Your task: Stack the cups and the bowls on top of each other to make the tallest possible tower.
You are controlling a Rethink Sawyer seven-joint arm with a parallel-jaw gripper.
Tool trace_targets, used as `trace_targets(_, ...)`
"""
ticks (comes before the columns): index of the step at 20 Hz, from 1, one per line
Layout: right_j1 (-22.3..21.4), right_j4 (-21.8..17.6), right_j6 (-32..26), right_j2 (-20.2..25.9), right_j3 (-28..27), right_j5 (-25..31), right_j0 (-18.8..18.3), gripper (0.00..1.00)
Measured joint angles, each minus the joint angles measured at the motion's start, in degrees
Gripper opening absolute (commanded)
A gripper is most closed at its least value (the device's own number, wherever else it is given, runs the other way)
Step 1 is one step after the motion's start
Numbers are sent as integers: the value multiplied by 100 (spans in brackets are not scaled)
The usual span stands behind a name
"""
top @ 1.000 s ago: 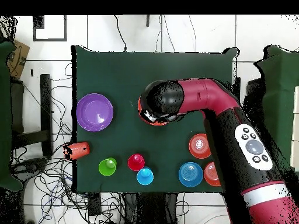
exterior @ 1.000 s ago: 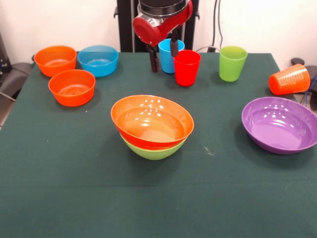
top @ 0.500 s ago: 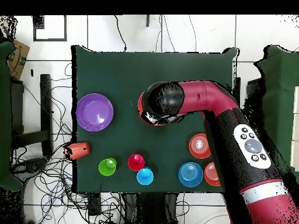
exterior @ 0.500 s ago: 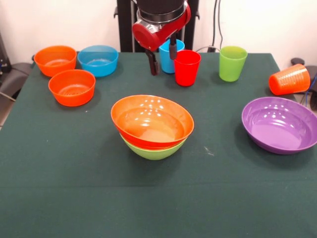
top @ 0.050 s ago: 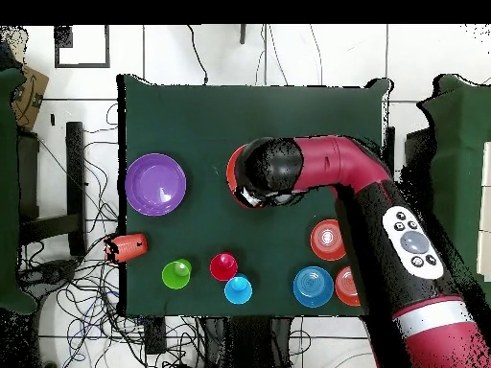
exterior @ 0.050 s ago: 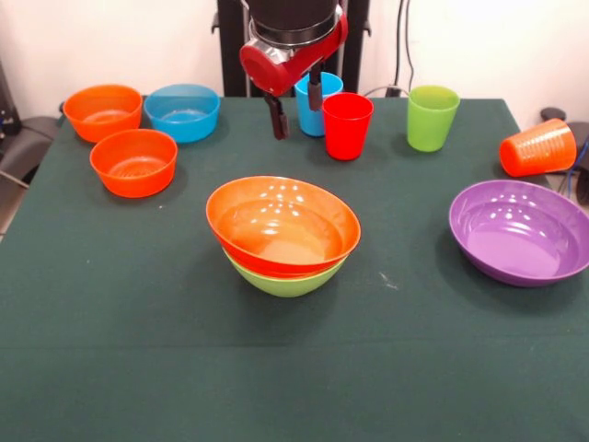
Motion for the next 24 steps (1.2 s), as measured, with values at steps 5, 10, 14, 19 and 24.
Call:
trace_targets(5, -2, 0, 0, -49, 52, -1, 3, 100)
trace_targets(10, -5, 0, 0, -91, 165, -1, 3, 100)
trace_targets(14, -5, 0, 0, -107, 201, -1, 4, 100)
trace_targets(19, -5, 0, 0, -141, 212, -1, 4, 100)
trace_targets(24, -5, 1, 0, -197, 236, -1, 14, 100)
